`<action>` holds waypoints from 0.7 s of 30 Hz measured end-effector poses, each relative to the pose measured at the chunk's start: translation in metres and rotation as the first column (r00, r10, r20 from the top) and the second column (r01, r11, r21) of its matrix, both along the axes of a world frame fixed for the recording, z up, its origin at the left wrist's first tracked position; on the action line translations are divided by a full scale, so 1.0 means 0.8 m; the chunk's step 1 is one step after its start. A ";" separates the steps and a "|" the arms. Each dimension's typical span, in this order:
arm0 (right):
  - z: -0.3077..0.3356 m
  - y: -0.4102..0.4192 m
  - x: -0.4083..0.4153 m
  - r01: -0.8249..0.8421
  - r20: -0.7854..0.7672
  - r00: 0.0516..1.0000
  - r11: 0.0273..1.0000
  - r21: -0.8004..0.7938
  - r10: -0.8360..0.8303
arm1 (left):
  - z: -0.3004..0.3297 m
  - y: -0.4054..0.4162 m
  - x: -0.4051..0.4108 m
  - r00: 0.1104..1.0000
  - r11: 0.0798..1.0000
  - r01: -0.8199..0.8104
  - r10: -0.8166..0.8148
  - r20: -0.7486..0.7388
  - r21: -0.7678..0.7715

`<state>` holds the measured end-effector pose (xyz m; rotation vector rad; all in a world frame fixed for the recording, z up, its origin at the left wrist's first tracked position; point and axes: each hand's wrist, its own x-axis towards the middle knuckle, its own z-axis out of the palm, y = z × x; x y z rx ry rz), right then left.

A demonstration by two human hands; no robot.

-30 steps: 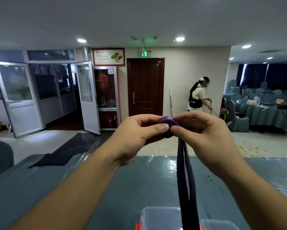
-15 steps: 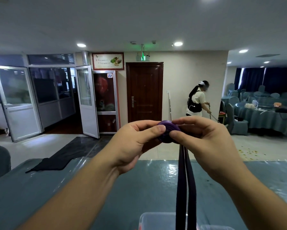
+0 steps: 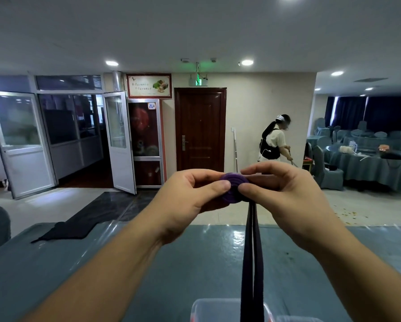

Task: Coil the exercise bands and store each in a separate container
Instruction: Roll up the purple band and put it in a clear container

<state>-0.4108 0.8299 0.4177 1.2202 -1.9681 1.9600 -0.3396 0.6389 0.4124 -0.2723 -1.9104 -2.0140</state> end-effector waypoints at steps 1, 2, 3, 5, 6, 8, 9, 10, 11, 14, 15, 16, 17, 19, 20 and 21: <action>-0.003 -0.003 0.000 0.026 0.004 1.000 0.998 -0.051 -0.026 | -0.002 0.003 -0.003 1.000 0.998 0.005 -0.004 -0.023 0.069; -0.008 -0.007 0.001 0.043 0.005 0.999 0.995 -0.091 -0.043 | -0.006 0.007 -0.005 0.999 0.987 0.022 -0.016 -0.039 0.157; -0.012 -0.010 0.004 0.046 0.003 0.999 0.991 -0.126 -0.046 | -0.010 0.012 -0.008 0.998 0.968 0.049 -0.038 -0.050 0.246; -0.019 -0.014 0.007 0.046 0.006 0.999 0.984 -0.171 -0.046 | -0.015 0.019 -0.011 0.996 0.927 0.088 -0.076 -0.048 0.363; -0.019 -0.013 0.008 0.053 0.011 0.999 0.984 -0.168 -0.052 | -0.016 0.020 -0.011 0.996 0.924 0.091 -0.084 -0.033 0.371; -0.016 -0.006 0.005 0.062 0.000 0.998 0.994 -0.086 -0.063 | -0.014 0.013 -0.008 0.998 0.972 0.048 -0.053 0.014 0.229; -0.013 -0.001 0.004 0.068 -0.029 0.997 0.998 -0.007 -0.068 | -0.011 0.006 -0.006 0.999 0.996 0.022 -0.025 0.035 0.086; -0.009 0.002 0.003 0.072 -0.066 0.996 0.994 0.078 -0.067 | -0.008 0.000 -0.003 0.999 0.998 0.000 0.003 0.046 -0.062; -0.006 0.005 0.004 0.069 -0.100 0.993 0.986 0.151 -0.054 | -0.005 -0.005 0.000 0.998 0.984 -0.018 0.027 0.048 -0.176; 0.001 0.007 0.009 0.041 -0.113 0.993 0.983 0.180 -0.020 | 0.001 -0.008 0.003 1.000 0.983 -0.014 0.018 0.019 -0.185; 0.001 0.006 0.010 0.061 -0.120 0.992 0.990 0.130 -0.045 | 0.001 -0.006 0.003 1.000 0.995 0.015 -0.013 0.012 -0.098; -0.002 0.003 0.012 0.090 -0.129 0.988 0.994 0.065 -0.081 | -0.001 -0.003 0.002 0.999 0.999 0.043 -0.043 0.005 -0.008; -0.005 0.001 0.014 0.110 -0.126 0.986 0.994 0.001 -0.109 | -0.004 -0.001 0.000 0.998 0.996 0.058 -0.058 -0.001 0.073; -0.012 -0.006 0.019 0.098 -0.084 0.991 0.991 -0.096 -0.106 | -0.010 0.004 -0.003 0.998 0.976 0.067 -0.067 -0.009 0.205; -0.015 -0.008 0.020 0.085 -0.067 0.993 0.989 -0.124 -0.094 | -0.012 0.007 -0.005 0.998 0.967 0.067 -0.066 -0.012 0.247; -0.017 -0.010 0.019 0.086 -0.059 0.994 0.987 -0.136 -0.094 | -0.013 0.008 -0.006 0.998 0.962 0.065 -0.064 -0.011 0.264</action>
